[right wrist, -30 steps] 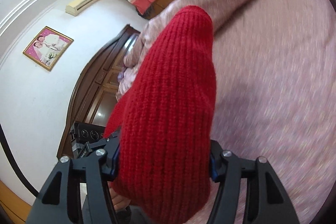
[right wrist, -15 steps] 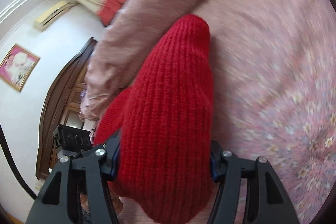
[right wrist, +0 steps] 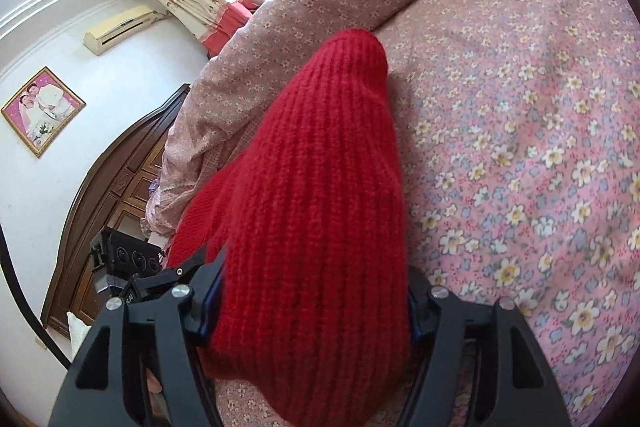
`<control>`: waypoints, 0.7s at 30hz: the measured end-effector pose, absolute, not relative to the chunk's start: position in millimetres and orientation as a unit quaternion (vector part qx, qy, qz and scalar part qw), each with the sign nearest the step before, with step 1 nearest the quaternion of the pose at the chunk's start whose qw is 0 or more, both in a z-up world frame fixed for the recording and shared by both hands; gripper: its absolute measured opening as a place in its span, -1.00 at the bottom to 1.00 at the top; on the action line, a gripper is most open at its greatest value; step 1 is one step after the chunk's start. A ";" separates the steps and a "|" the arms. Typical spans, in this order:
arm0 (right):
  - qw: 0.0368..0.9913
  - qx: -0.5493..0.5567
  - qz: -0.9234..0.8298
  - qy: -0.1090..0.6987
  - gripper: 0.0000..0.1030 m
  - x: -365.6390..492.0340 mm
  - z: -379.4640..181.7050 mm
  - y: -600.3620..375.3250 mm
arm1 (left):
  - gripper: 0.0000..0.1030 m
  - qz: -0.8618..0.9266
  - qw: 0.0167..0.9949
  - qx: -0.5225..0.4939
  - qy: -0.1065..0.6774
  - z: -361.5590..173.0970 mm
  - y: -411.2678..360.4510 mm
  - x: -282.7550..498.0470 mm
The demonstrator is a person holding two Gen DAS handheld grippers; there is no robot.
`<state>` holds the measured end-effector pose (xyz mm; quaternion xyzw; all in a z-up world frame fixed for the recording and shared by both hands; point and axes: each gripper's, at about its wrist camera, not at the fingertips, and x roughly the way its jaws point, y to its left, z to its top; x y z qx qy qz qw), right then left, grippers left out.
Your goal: Fold small clothes
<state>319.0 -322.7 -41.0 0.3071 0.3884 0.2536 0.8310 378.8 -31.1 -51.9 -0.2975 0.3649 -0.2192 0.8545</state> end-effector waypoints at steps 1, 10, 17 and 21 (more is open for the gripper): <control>0.833 0.306 0.253 0.386 0.35 318.7 -40.3 -323.1 | 0.45 -0.216 0.856 -0.296 0.365 -51.9 -31.4 377.9; 0.834 0.322 0.229 0.384 0.71 309.7 -35.9 -316.3 | 0.89 -0.140 0.880 -0.249 0.380 -26.9 -25.3 379.7; 0.827 0.343 0.217 0.390 0.96 309.3 -24.6 -319.4 | 0.89 -0.113 0.916 -0.167 0.346 22.0 -32.4 359.7; 0.811 0.398 0.214 0.372 1.00 300.8 -12.8 -333.7 | 0.89 -0.095 0.931 -0.116 0.332 41.4 -38.8 347.2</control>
